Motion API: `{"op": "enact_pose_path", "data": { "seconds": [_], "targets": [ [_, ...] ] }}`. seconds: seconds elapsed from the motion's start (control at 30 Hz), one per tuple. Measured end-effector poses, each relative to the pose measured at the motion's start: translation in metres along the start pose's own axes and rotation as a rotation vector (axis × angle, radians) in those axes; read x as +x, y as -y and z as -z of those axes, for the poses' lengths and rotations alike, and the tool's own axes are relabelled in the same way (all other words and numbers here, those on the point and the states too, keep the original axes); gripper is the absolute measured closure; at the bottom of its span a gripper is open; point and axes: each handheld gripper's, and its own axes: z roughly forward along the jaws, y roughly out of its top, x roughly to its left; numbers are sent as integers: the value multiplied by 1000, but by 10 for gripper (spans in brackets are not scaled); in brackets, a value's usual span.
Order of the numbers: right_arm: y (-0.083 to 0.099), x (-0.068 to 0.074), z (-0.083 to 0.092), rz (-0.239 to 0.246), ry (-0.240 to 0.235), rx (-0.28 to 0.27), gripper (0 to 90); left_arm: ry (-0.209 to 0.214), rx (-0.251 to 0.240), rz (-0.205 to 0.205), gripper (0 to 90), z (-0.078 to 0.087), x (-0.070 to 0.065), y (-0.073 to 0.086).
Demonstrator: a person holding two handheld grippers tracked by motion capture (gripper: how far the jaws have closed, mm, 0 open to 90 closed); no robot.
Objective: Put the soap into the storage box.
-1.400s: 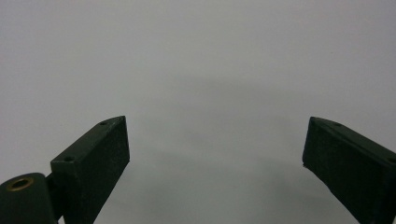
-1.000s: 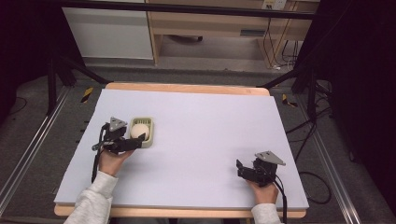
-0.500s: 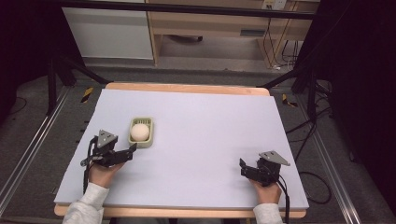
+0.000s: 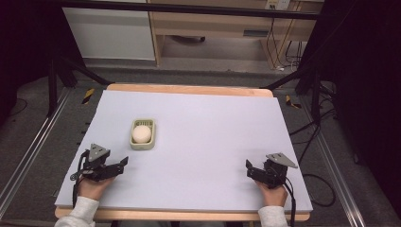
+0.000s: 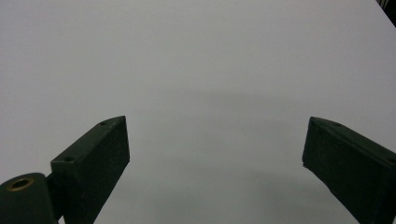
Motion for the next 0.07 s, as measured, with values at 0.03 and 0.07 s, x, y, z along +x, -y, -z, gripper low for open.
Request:
{"op": "enact_pose_path", "data": {
  "seconds": [0.03, 0.07],
  "targets": [
    [0, -1, 0, 1, 4, 0, 78, 1, 4, 1, 242, 0, 1, 1],
    [0, -1, 0, 1, 5, 0, 78, -1, 10, 0, 244, 1, 2, 3]
  ]
}}
